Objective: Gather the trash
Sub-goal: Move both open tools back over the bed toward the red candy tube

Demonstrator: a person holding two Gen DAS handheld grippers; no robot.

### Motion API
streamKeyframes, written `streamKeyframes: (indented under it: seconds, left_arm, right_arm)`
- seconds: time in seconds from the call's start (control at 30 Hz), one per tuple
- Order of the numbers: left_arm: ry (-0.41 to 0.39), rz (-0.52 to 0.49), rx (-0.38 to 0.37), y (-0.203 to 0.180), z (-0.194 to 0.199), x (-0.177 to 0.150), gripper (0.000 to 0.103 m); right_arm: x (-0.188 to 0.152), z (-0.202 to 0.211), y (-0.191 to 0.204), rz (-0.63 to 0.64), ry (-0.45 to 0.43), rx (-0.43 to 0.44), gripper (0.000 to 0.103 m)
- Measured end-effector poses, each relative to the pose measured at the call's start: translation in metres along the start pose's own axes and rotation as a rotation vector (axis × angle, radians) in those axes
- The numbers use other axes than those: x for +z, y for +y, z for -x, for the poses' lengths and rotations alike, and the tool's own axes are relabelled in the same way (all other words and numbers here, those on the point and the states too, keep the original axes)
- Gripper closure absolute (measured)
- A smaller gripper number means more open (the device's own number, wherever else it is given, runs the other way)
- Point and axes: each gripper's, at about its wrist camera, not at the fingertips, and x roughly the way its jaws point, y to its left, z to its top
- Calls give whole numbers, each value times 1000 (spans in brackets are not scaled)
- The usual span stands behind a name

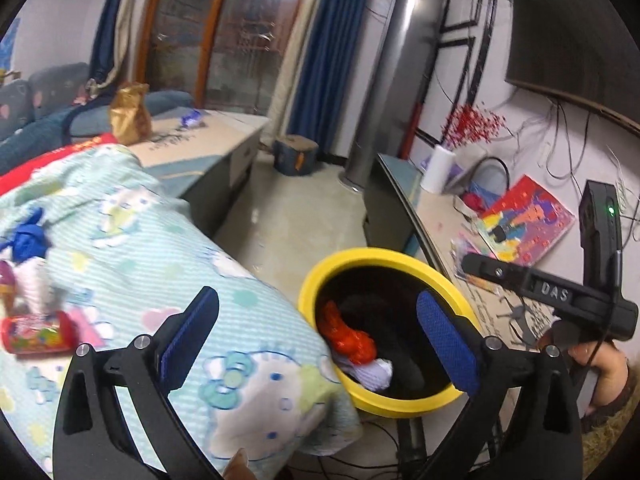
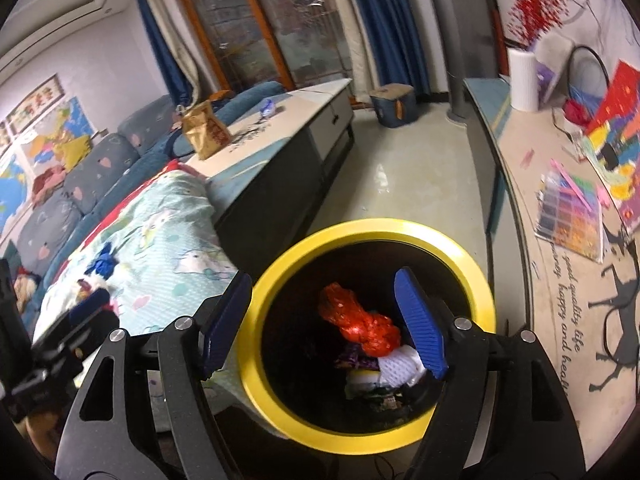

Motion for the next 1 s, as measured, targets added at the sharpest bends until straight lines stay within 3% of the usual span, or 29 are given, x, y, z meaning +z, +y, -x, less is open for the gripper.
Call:
streamKeyframes:
  seconds: [0.43,1.0]
  left_arm:
    - [-113,49,105,42,47,11,7]
    - [-181,133,232,97,90,9,7]
  right_arm:
    - [-5,9,64,143,-24,93,35]
    - [-22,11,135,290,-1,207,34]
